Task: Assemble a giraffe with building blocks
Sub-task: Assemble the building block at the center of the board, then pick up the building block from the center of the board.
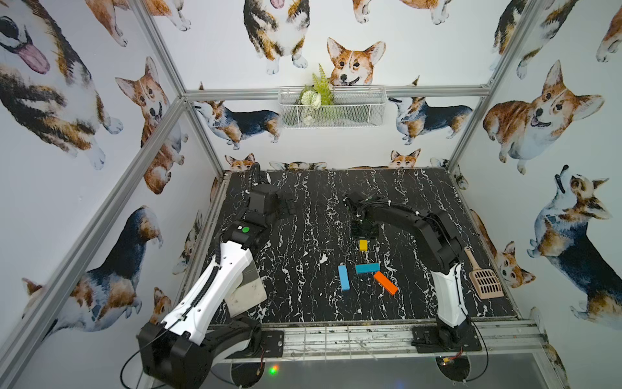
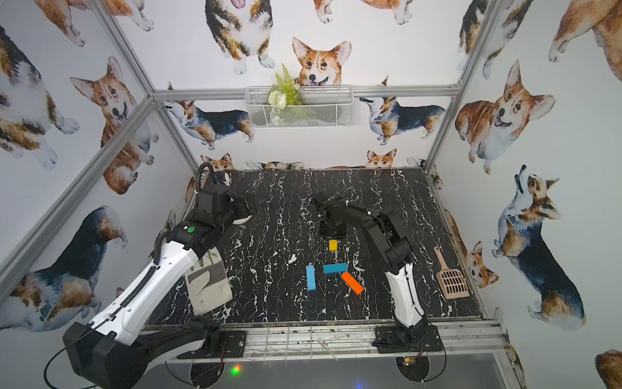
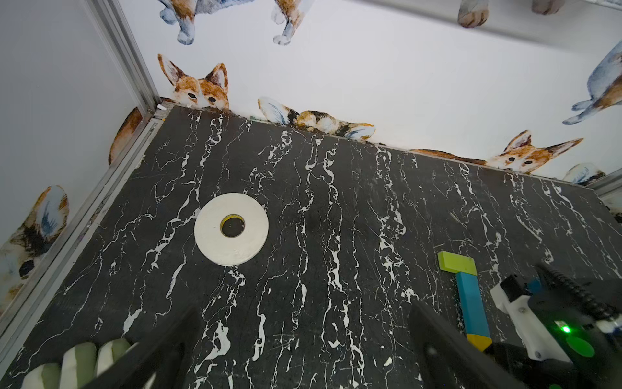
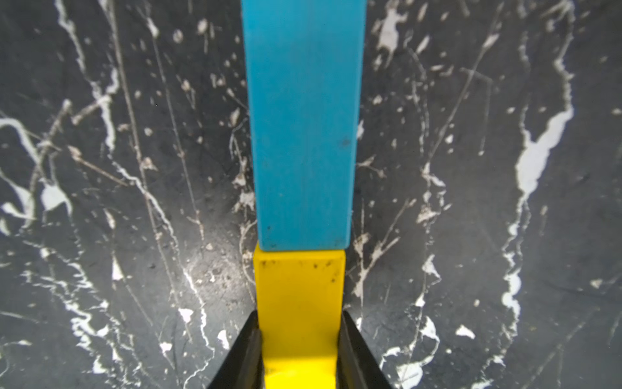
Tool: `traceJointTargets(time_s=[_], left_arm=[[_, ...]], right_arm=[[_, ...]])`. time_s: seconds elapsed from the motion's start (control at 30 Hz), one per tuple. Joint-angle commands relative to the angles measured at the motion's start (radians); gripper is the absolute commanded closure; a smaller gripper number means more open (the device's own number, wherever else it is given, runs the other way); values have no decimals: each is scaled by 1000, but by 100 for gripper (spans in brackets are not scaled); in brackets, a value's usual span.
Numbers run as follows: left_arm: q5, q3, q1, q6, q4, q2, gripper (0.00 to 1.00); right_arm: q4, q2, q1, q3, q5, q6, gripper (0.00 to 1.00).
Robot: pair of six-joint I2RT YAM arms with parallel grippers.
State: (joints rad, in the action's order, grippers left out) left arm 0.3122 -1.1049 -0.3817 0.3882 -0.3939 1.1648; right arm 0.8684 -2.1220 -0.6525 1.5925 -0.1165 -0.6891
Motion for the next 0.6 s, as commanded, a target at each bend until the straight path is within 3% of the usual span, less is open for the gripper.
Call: traceJointTargets(time_s=[0.0, 0.3, 0.43, 0.57], left_arm=[[-3, 0, 1, 5, 25, -4, 0], [-4, 0, 1, 5, 26, -2, 0], [-5, -1, 0, 5, 28, -1, 0], [-6, -1, 1, 5, 28, -1, 0]], right_arm=[[6, -5, 1, 6, -14, -7, 62], [-15, 27, 2, -17, 6, 25, 0], [-10, 125, -13, -37, -42, 87, 0], [2, 305, -115, -62, -281, 214, 0]])
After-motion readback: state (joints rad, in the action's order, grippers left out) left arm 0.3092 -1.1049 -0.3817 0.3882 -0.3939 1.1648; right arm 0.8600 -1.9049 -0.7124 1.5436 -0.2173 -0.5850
